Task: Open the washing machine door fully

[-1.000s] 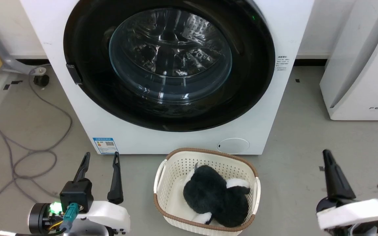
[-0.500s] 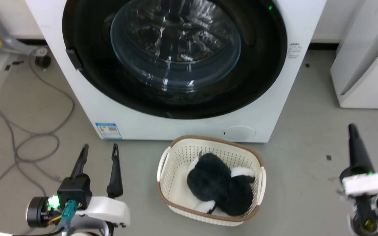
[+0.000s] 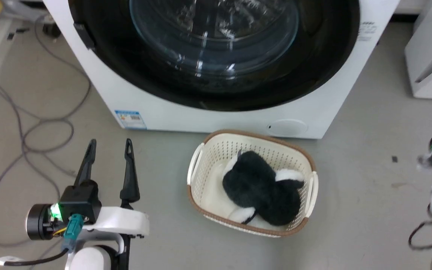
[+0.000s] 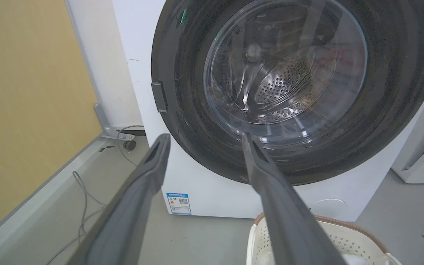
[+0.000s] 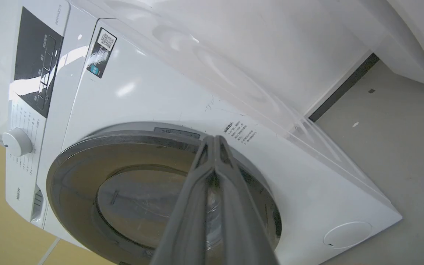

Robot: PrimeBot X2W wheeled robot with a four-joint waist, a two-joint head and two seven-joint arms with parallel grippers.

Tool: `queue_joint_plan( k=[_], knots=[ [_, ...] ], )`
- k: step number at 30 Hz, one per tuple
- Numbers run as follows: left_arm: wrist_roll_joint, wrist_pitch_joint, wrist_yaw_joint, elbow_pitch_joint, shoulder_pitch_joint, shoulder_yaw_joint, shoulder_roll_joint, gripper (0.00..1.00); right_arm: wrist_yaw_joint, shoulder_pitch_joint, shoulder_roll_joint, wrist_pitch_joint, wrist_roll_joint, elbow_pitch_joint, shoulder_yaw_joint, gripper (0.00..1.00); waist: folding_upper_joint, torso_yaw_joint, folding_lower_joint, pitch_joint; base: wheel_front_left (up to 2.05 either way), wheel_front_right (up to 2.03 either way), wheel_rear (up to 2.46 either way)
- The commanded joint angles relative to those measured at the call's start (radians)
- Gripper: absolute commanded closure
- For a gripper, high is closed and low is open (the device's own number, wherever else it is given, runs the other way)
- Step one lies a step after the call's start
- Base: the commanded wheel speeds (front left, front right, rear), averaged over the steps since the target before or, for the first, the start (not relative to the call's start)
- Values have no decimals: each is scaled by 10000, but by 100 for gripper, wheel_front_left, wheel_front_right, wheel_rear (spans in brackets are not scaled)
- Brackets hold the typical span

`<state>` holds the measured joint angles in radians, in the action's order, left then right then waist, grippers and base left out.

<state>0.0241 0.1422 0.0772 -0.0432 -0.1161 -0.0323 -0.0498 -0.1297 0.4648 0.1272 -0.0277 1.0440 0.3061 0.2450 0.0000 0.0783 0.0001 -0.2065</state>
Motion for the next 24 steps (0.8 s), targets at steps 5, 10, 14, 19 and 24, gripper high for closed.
queue_joint_plan(
  k=[5, 10, 14, 19, 24],
  knots=[
    [85, 172, 132, -108, -357, -86, -4, 0, -7, 1235, 396, 107, 576, 604, 45, 100, 0, 278, -1, -561, 0, 0, 0],
    [163, 277, 243, -193, -543, -126, -4, 0, -7, 2300, 636, 182, 905, 1237, -80, 100, 0, 402, -1, -979, 0, 0, 0],
    [240, 360, 300, -249, -715, -161, -4, 0, -7, 3139, 762, 278, 1171, 1743, -239, 100, 0, 498, -1, -1313, 0, 0, 0],
    [323, 486, 398, -321, -946, -204, -4, 0, -8, 4262, 994, 423, 1399, 2423, -624, 100, 0, 630, -1, -1725, 0, 0, 0],
    [412, 591, 477, -375, -1092, -240, -4, 0, -8, 5117, 1074, 629, 1629, 2929, -1009, 100, 0, 721, -1, -2065, 0, 0, 0]
  ],
)
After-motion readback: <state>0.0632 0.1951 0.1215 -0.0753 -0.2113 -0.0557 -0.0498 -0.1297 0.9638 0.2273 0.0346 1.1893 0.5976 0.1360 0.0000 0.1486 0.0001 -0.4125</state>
